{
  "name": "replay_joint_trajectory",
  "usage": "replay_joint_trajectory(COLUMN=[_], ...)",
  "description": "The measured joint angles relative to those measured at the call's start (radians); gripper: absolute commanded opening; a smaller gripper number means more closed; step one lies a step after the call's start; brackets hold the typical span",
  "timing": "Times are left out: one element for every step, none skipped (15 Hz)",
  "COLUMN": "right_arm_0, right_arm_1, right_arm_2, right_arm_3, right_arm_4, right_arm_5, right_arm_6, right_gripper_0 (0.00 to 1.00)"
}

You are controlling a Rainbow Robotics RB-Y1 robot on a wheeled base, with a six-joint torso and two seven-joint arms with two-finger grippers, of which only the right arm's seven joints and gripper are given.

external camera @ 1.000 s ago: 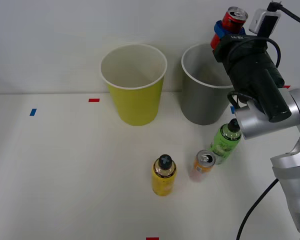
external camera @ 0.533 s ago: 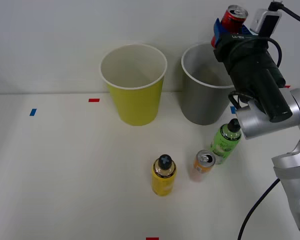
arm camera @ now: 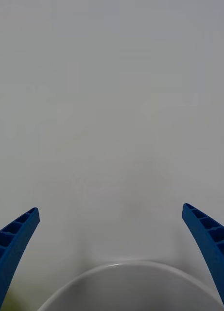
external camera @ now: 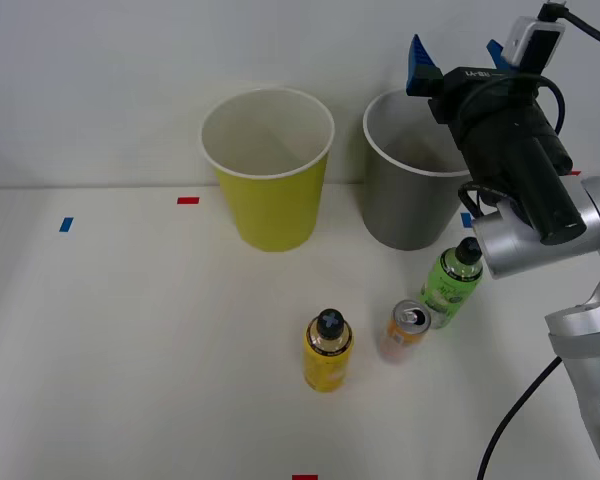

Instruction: Put cans in the gray bin, plastic bottles in the light green bin

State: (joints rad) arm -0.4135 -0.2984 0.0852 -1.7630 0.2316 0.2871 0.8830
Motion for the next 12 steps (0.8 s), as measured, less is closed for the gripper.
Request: replay_joint_trajectory(right_arm_0=[0.000,0.000,0.001,0.001,0.001,0.000,0.000,0.001,0.001,0.001,0.001,0.001], right_arm_1=[0.000,-0.001,-0.002,-0.002,-0.003,-0.004,-0.004,-0.004,-0.005,-0.006,-0.008,-0.010], right_arm_2=[0.000,0.000,0.000,-0.001,0.000,0.000,0.000,0.000,0.000,0.000,0.000,0.000], right_arm_3=[0.000,0.000,0.000,-0.001,-0.001,0.000,0.000,0.000,0.000,0.000,0.000,0.000], right_arm_4=[0.000,0.000,0.000,0.000,0.000,0.000,0.000,0.000,0.000,0.000,0.000,0.000], right_arm_5=[0.000,0.000,0.000,-0.002,-0.005,-0.007,-0.007,-0.008,-0.008,-0.008,-0.008,-0.008], right_arm_6=[0.000,-0.001,-0.001,-0.001,-0.001,-0.001,-0.001,0.000,-0.001,-0.001,-0.002,-0.004], right_gripper_0=[1.00,1.00,1.00,1.00,1.00,1.00,1.00,1.00,1.00,1.00,1.00,1.00])
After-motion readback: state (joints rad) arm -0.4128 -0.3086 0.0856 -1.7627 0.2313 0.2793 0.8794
